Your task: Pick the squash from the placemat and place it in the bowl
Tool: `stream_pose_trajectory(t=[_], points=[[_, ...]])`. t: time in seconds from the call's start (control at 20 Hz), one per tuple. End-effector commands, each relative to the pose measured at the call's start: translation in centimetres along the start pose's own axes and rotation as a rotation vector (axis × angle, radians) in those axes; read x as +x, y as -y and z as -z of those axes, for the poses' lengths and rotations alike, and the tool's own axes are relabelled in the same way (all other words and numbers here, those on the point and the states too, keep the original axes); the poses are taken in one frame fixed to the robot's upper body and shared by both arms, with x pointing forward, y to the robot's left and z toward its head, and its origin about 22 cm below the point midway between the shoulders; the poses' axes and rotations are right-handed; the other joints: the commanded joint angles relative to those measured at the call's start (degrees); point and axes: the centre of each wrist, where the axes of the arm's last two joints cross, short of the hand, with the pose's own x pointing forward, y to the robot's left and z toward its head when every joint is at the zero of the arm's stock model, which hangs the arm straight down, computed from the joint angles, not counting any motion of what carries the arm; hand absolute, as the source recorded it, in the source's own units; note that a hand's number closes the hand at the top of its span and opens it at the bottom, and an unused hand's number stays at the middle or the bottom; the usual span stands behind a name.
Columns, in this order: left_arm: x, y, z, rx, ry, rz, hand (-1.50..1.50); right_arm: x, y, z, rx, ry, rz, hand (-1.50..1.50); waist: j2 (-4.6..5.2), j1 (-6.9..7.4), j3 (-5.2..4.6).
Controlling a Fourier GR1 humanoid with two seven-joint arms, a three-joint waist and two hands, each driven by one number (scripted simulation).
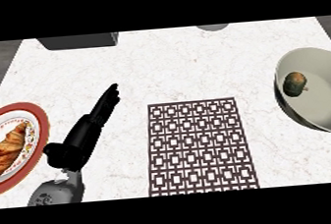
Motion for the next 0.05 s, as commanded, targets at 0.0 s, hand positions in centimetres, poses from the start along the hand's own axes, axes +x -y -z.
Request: stream_pose_trajectory(t=[0.0], points=[[0.37, 0.40, -0.09, -0.014, 0.006, -0.002, 0.00, -0.45, 3.65, -1.85, 0.014, 0.022, 0.035, -1.50, 0.05, 0.16, 0.11]])
